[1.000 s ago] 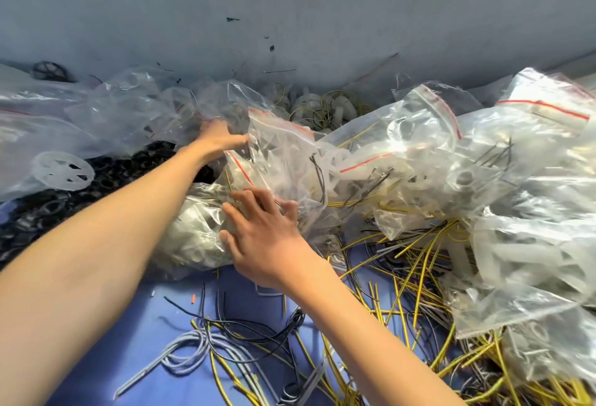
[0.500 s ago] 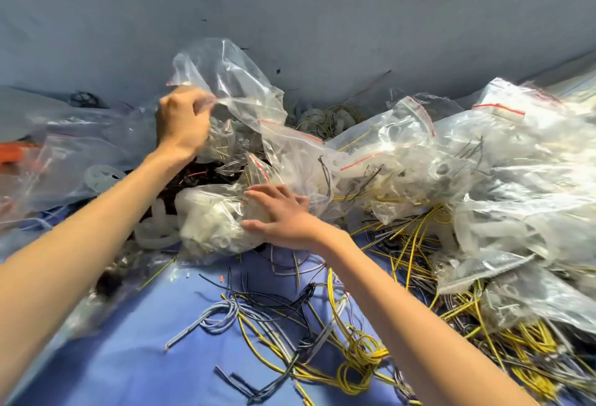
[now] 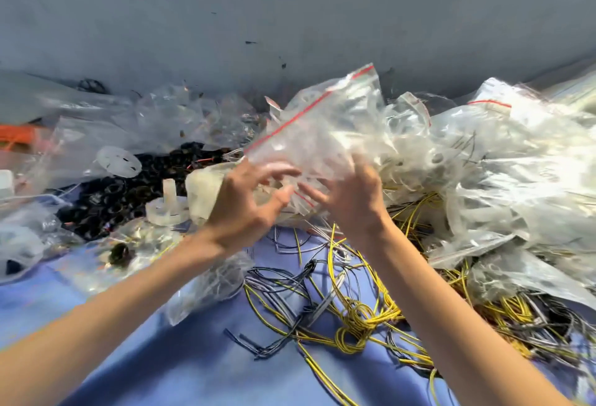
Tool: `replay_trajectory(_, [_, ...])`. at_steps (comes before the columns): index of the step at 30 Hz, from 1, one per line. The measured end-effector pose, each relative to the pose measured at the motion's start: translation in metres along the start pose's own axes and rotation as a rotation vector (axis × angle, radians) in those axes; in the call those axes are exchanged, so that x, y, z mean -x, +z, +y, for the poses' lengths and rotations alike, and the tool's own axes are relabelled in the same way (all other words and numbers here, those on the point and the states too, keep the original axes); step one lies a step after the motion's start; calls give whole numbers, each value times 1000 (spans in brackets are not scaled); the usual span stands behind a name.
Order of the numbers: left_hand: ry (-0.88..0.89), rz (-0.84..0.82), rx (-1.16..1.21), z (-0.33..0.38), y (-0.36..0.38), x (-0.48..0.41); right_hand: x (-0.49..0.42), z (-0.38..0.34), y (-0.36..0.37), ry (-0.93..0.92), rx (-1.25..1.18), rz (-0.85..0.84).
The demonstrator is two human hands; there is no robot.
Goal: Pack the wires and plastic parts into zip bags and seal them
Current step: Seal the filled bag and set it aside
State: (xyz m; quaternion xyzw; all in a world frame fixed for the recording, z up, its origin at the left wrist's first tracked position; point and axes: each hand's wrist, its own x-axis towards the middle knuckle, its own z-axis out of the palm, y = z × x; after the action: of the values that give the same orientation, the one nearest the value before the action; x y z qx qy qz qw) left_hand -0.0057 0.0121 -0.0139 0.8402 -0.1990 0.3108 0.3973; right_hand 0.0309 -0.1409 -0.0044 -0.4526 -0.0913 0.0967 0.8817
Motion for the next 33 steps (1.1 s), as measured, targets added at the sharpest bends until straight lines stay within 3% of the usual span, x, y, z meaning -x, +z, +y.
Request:
replay_trajectory(4, [79,-42,9,-2,17,-1,7,-17,-29,-64,-143,8])
replay_trajectory(7, [287,-80,-63,-9,17,-8,11,-38,-49,-3,-229,-34])
replay_trajectory(9, [401,-211,-74,-11,19,-10,12,-52,-58,53,-40,-104])
replay_trajectory(10, [412,-307,-52,-12,20,-11,11,-58,-63,63,166,-119])
replay_trajectory(12, [367,-460,-11,-12,21,-16,6,-65,-65,-22,582,-122])
replay_trajectory(14, [280,-561,53,-11,21,-22,1,-64,-62,-88,732,-100])
replay_trajectory(20, [109,-568,87,5,11,-34,-3,-49,-55,-91,582,-69])
replay_trajectory(24, [199,-544,-49,10,6,-36,-1,-37,-48,-2,420,-75])
replay_trajectory(28, [240,-497,156,12,1,-29,-9,-36,-39,42,284,-5])
replay_trajectory(33, [352,-558,134,18,0,-31,-16,-43,-33,101,255,-9])
